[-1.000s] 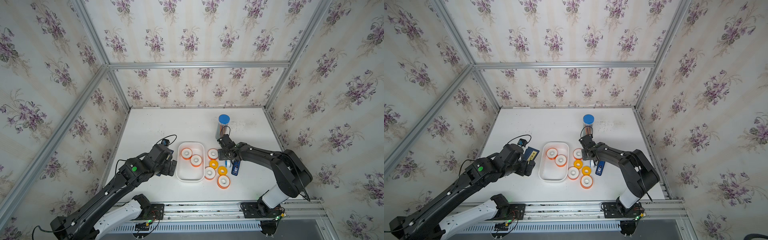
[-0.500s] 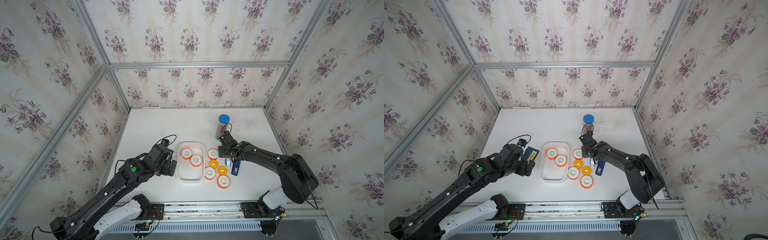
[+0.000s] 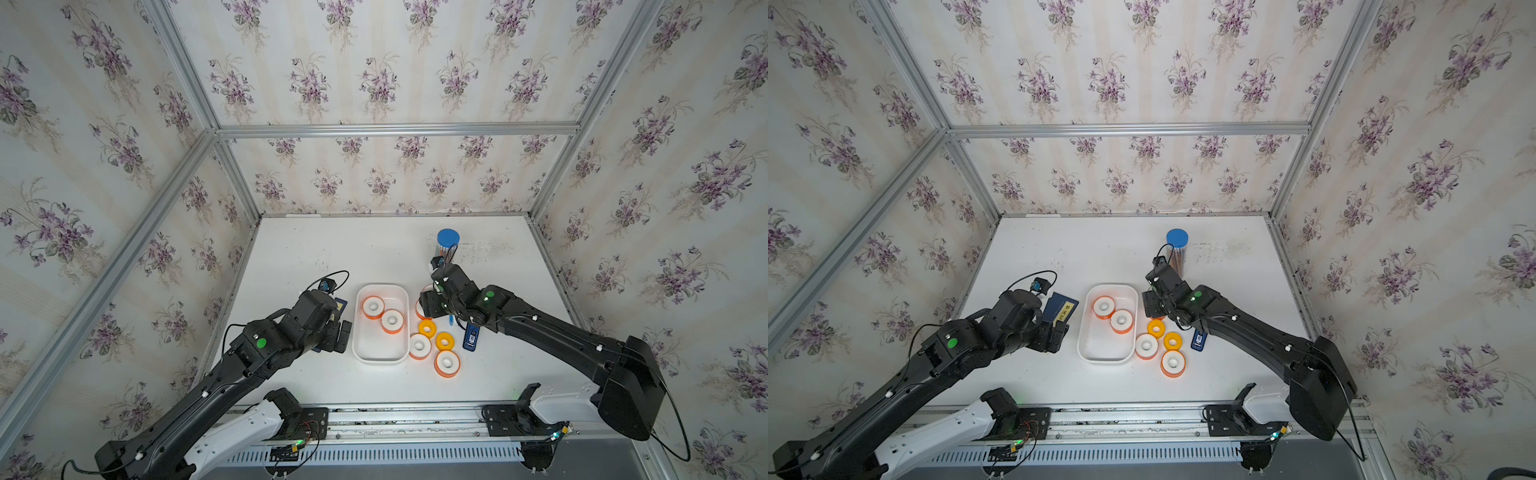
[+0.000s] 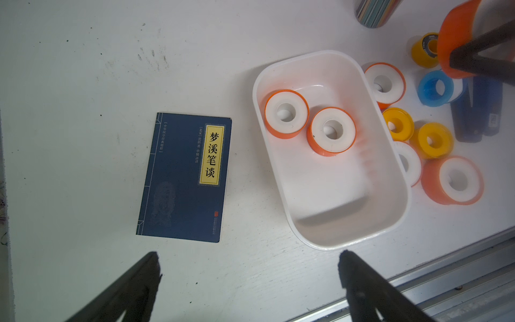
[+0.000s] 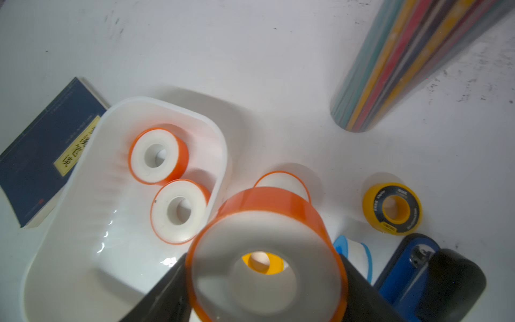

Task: Put the sealing tape into the storage box
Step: Pick up the sealing tape at the center of the board, then place the sealing tape in the storage box.

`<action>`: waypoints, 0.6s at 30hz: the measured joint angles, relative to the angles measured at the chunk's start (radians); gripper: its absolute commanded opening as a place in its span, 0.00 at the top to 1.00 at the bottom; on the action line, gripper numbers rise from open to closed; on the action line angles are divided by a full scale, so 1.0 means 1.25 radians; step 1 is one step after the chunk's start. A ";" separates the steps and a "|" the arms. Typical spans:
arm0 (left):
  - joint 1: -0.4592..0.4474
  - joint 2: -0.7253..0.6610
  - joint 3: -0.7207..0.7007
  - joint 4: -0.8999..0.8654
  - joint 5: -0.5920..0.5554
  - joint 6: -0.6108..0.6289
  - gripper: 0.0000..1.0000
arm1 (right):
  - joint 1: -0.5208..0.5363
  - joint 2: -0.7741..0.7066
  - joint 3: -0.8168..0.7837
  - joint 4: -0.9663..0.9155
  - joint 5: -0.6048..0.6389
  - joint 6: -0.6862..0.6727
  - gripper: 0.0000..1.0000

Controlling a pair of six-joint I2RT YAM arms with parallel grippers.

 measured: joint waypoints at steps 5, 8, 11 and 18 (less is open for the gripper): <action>0.000 -0.013 0.000 0.000 -0.001 0.000 0.00 | 0.070 0.031 0.027 0.006 -0.041 0.015 0.33; 0.000 -0.025 0.000 0.000 -0.005 -0.001 0.00 | 0.103 0.065 0.042 0.017 -0.065 0.031 0.33; 0.000 -0.038 -0.001 0.000 -0.009 -0.001 0.00 | 0.136 0.108 0.064 0.031 -0.075 0.035 0.33; 0.000 -0.067 -0.009 0.001 -0.019 -0.006 0.00 | 0.184 0.208 0.087 0.070 -0.120 0.044 0.33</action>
